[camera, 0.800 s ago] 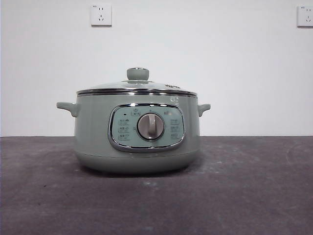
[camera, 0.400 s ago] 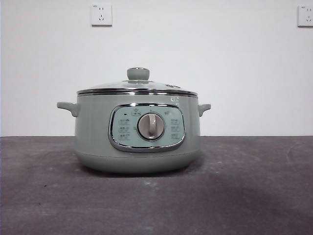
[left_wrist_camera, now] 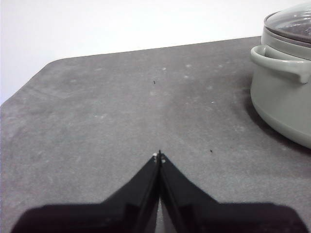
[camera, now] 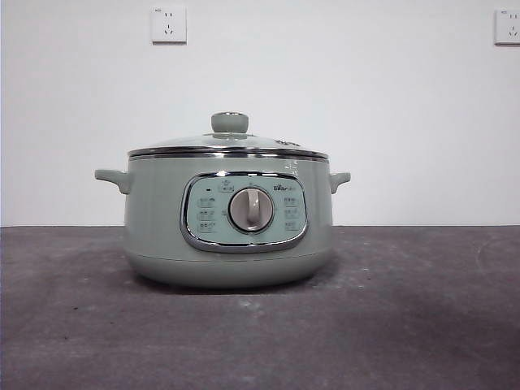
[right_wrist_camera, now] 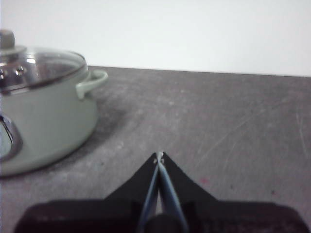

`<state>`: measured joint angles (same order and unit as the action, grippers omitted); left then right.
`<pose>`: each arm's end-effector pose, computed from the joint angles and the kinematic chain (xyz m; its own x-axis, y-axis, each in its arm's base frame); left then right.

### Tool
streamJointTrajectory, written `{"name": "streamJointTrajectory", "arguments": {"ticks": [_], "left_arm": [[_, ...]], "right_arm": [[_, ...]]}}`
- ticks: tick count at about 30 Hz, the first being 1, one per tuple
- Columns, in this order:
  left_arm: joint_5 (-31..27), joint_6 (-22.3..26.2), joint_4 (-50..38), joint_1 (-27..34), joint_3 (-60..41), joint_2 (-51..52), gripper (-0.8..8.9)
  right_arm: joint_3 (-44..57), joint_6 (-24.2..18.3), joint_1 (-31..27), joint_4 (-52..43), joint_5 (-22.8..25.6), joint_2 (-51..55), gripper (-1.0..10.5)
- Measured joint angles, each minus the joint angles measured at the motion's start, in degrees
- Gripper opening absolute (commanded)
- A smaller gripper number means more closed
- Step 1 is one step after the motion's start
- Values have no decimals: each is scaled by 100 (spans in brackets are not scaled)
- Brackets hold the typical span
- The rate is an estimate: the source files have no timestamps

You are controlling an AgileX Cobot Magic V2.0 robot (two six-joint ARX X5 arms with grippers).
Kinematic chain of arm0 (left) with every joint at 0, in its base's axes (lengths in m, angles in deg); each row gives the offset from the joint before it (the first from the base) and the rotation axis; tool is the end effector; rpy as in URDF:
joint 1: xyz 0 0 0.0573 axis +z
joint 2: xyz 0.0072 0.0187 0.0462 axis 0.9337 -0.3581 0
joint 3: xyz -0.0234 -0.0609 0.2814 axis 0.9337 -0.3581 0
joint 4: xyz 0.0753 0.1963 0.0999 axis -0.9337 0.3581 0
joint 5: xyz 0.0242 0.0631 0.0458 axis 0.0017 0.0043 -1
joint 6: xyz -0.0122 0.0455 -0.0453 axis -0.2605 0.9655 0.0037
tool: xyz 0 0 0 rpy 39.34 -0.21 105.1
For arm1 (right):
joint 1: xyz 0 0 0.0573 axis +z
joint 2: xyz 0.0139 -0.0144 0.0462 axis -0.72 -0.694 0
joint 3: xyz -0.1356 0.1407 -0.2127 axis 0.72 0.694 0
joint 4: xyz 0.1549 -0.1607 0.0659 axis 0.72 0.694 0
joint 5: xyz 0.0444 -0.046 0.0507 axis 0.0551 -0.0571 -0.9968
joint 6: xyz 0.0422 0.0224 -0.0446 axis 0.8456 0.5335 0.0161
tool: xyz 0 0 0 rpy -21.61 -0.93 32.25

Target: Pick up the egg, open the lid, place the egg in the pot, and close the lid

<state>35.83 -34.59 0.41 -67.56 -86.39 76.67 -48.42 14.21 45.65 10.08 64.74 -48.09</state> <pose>0.0683 0.0020 0.1482 0.9848 0.0294 -0.1714 -0.0150 0.9963 0.0850 0.0670 0.0105 0.1637 0.9699 0.2270 -0.0880 -0.2304 0.9726 -0.0299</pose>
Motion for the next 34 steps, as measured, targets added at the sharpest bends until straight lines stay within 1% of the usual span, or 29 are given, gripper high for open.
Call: {"name": "streamJointTrajectory", "arguments": {"ticks": [5,18,34], "left_arm": [[0,0,0,0,0,0,-4],[0,-2,-2,0,0,0,-4],[0,0,-2,0,0,0,-4]], "right_arm": [[155,42,0,181,24,37,1],[155,127,0,177,22,42,1],[155,127,0,177,22,44,1]]}}
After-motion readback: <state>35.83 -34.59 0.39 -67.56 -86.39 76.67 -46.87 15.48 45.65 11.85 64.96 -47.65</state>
